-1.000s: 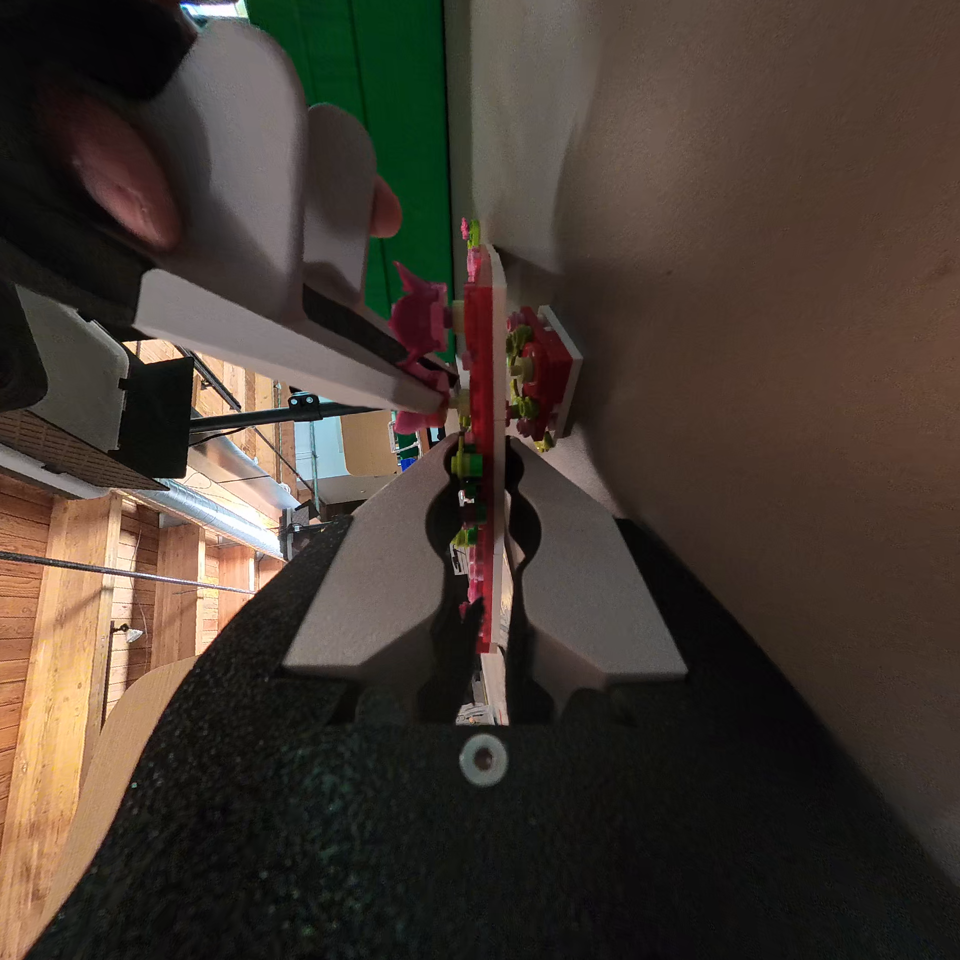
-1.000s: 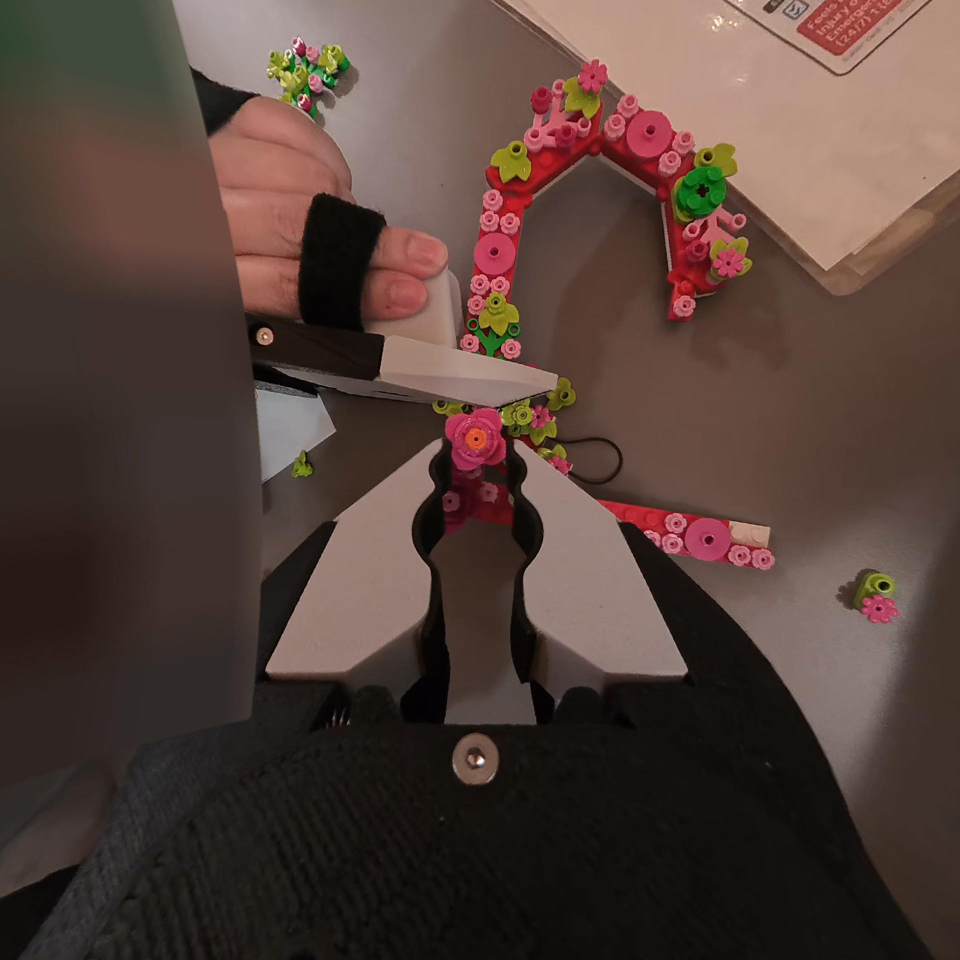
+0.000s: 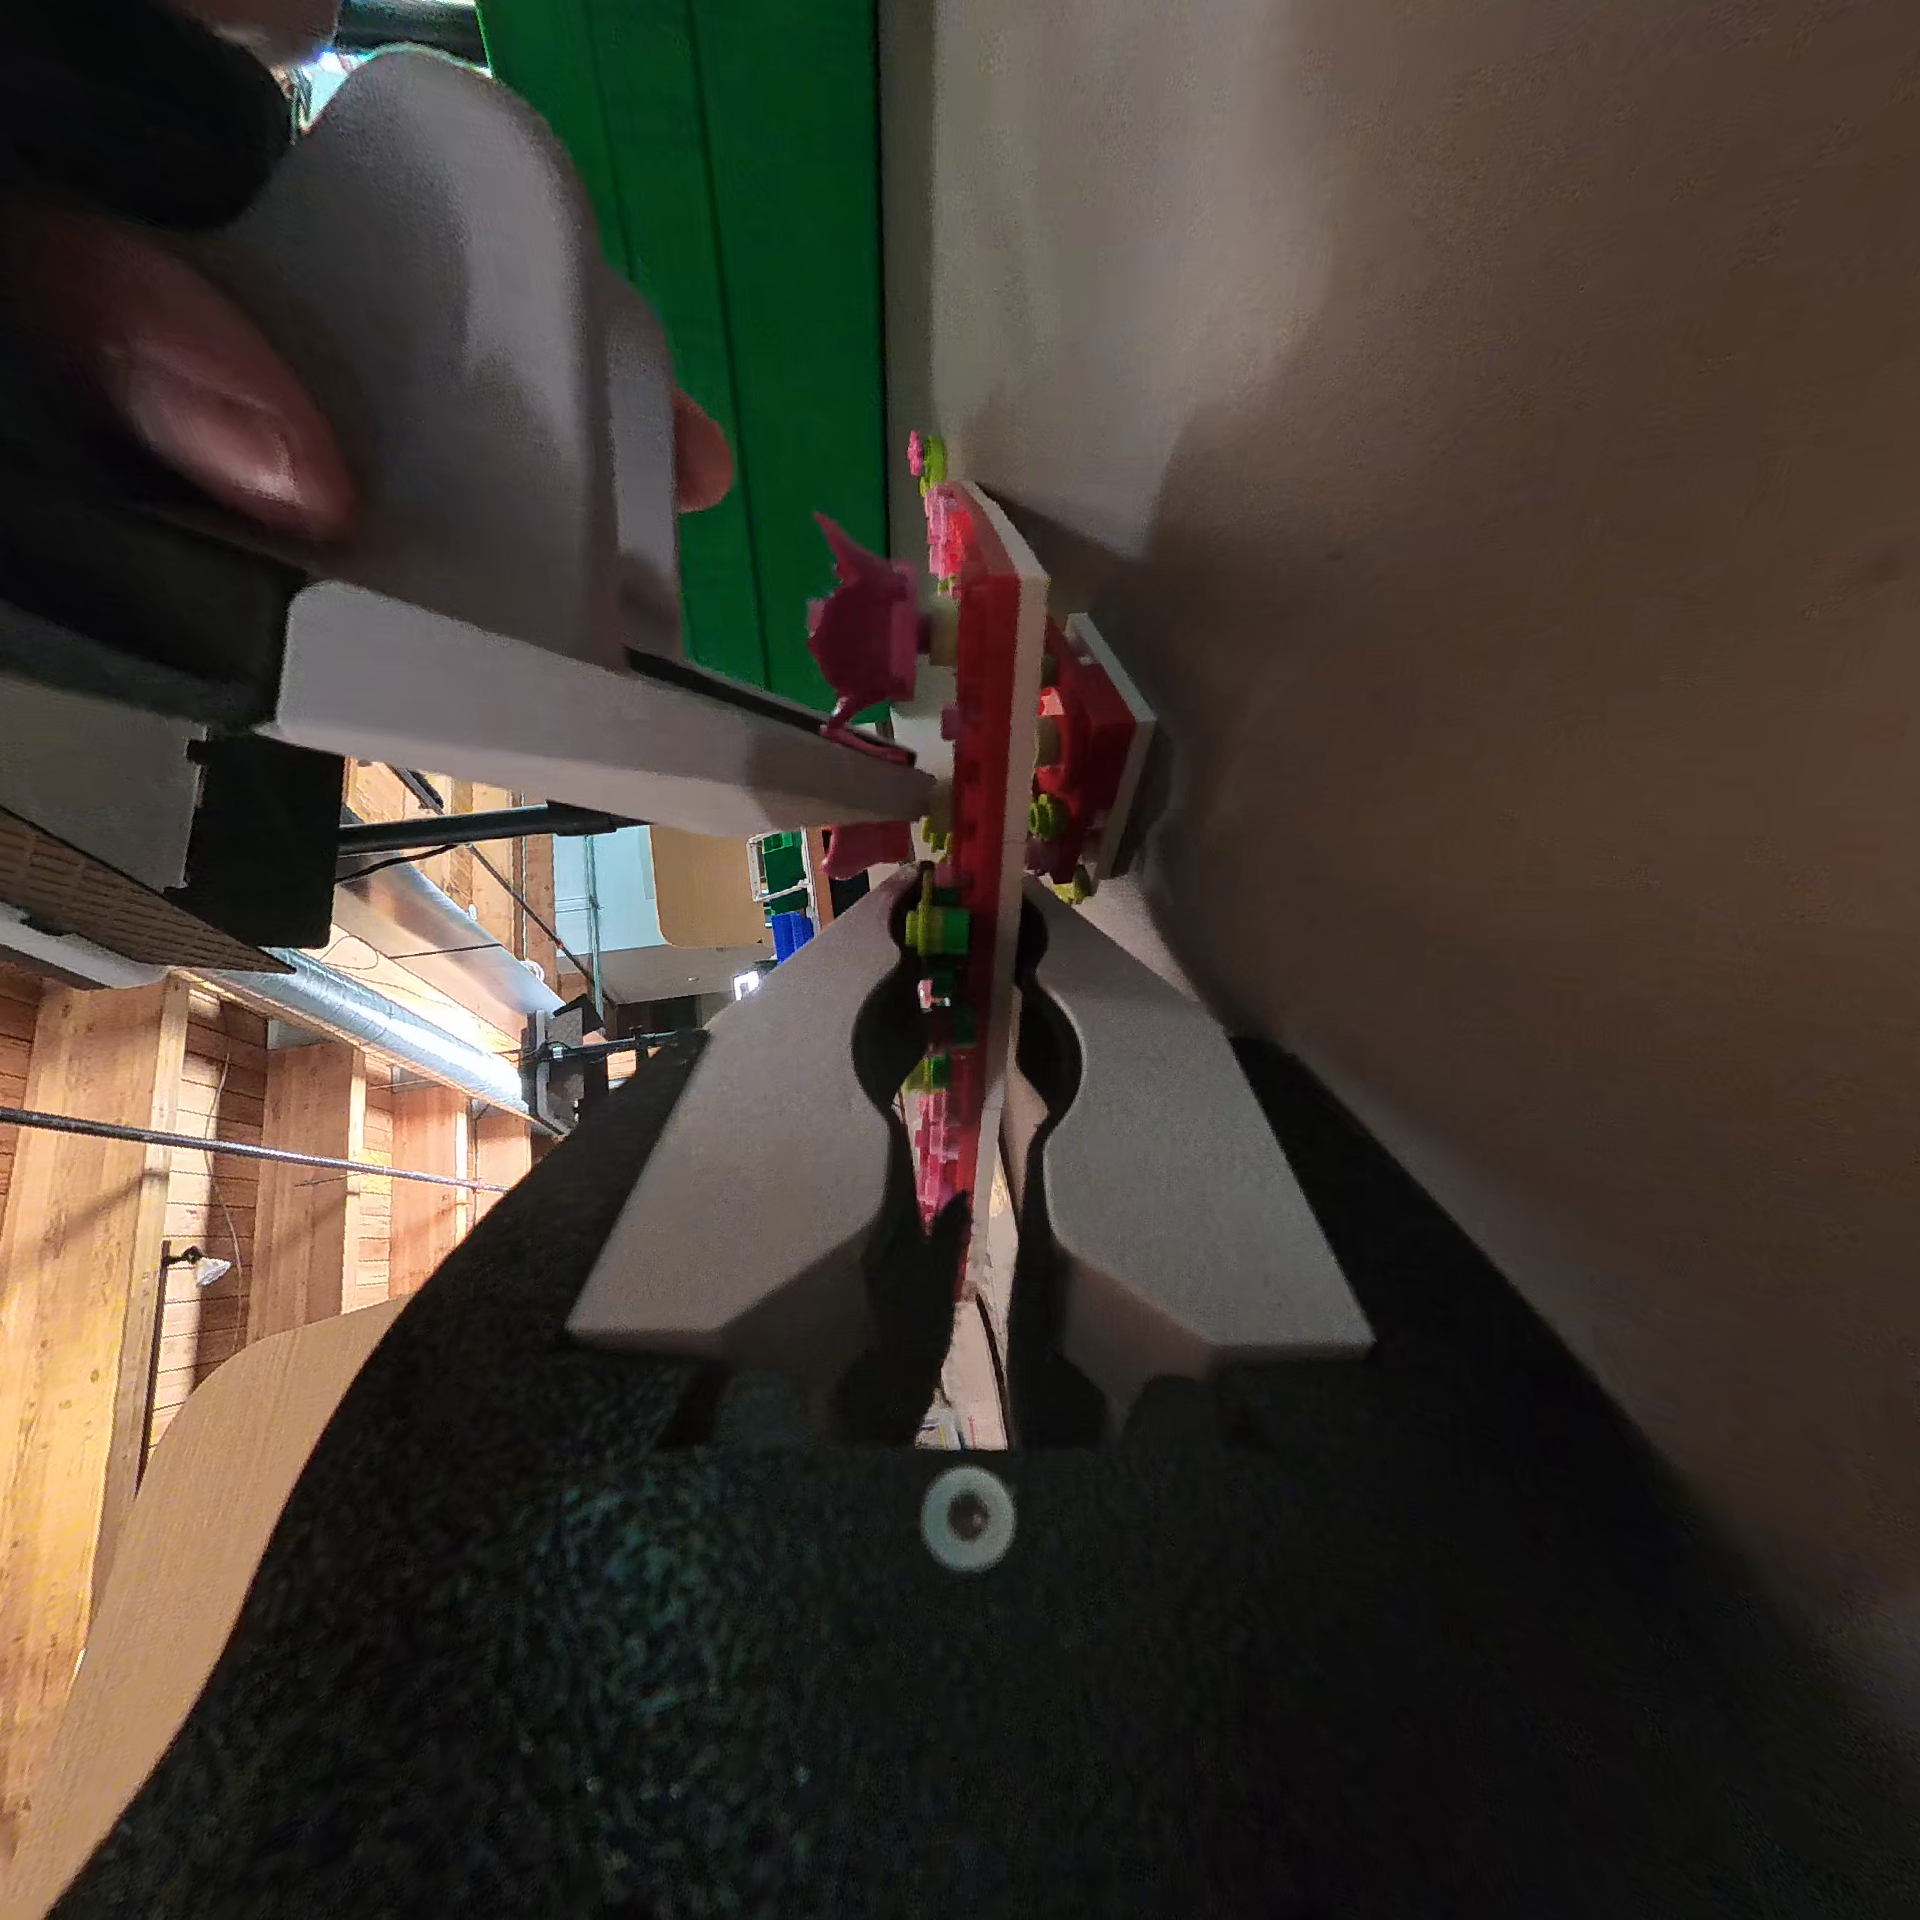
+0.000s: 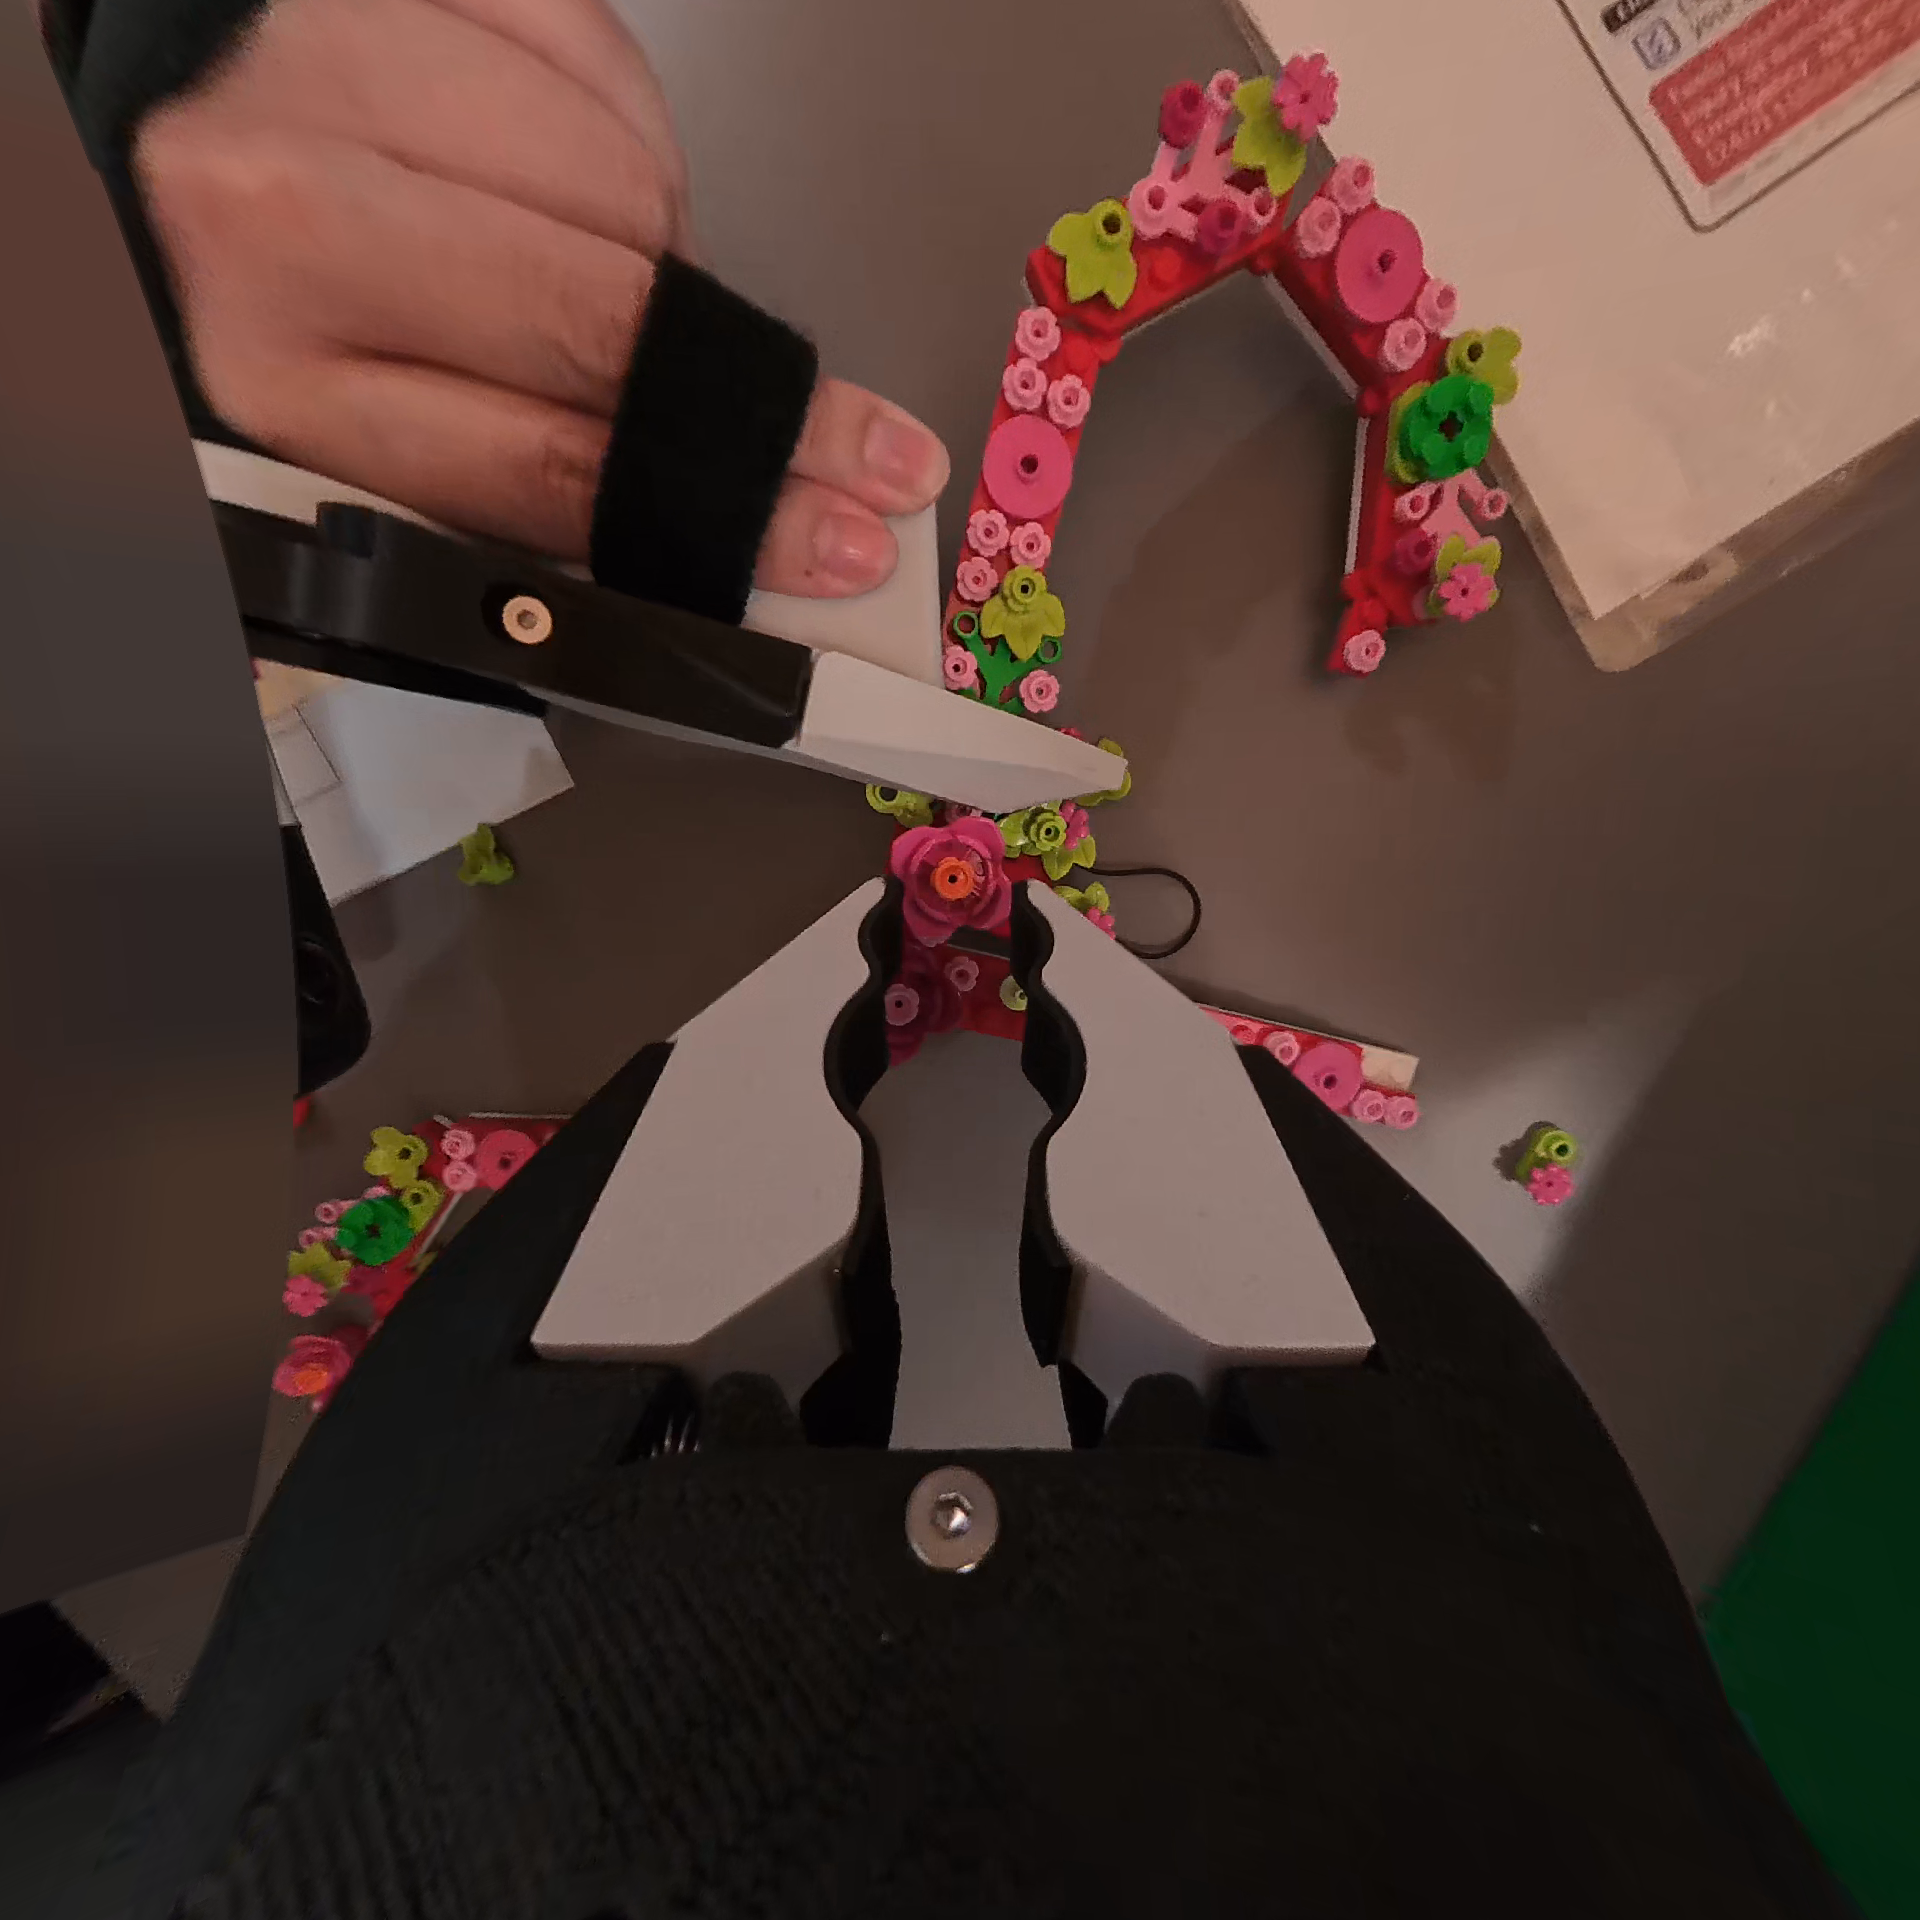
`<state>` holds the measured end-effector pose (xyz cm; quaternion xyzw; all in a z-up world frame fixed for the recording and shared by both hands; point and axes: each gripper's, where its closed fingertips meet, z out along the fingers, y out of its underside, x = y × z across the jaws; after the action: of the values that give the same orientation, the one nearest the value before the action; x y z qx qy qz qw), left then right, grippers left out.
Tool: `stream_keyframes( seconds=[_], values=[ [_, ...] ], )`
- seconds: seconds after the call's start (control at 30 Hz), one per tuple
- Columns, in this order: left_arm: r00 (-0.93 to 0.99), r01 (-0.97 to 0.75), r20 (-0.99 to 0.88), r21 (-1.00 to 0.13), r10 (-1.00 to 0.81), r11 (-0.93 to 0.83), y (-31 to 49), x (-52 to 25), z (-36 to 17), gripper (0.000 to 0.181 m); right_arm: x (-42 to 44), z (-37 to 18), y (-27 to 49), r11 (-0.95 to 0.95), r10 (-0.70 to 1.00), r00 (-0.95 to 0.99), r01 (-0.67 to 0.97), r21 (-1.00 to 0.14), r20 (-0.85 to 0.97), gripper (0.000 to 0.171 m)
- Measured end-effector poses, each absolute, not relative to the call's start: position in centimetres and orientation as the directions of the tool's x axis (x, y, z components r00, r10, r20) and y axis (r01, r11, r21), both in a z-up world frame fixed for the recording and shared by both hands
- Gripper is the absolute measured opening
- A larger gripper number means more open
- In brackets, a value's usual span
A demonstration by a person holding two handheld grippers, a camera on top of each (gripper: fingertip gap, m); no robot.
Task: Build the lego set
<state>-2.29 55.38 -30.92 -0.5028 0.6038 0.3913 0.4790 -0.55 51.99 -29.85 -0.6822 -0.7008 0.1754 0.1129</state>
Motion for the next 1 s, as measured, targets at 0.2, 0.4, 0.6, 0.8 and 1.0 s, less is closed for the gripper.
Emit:
stream_keyframes(
  seconds=[0.2,0.4,0.6,0.8,1.0],
  values=[
    [-0.033,-0.982,-0.971,-0.013,-0.237,0.187,55.40,-2.31,-30.96,0.010,-0.58,-29.90,51.94,-0.139,0.983,0.085,0.919,-0.368,-0.161,0.018],
    [-0.036,-0.981,-0.971,-0.010,-0.236,0.192,55.34,-2.26,-30.95,0.010,-0.49,-29.97,51.89,0.016,0.996,-0.048,0.935,-0.355,-0.081,0.019],
    [-0.041,-0.981,-0.972,-0.005,-0.233,0.194,55.31,-2.23,-30.93,0.010,-0.43,-30.00,51.85,0.126,0.990,-0.138,0.941,-0.315,-0.019,0.018],
    [-0.038,-0.981,-0.971,-0.010,-0.238,0.196,55.28,-2.22,-30.98,0.010,-0.36,-30.16,51.52,-0.230,0.955,0.172,0.944,-0.238,-0.241,0.019],
    [-0.044,-0.979,-0.971,-0.005,-0.235,0.203,55.24,-2.14,-30.97,0.010,-0.22,-30.28,51.46,0.032,0.984,-0.078,0.963,-0.269,-0.161,0.019]
  ],
)
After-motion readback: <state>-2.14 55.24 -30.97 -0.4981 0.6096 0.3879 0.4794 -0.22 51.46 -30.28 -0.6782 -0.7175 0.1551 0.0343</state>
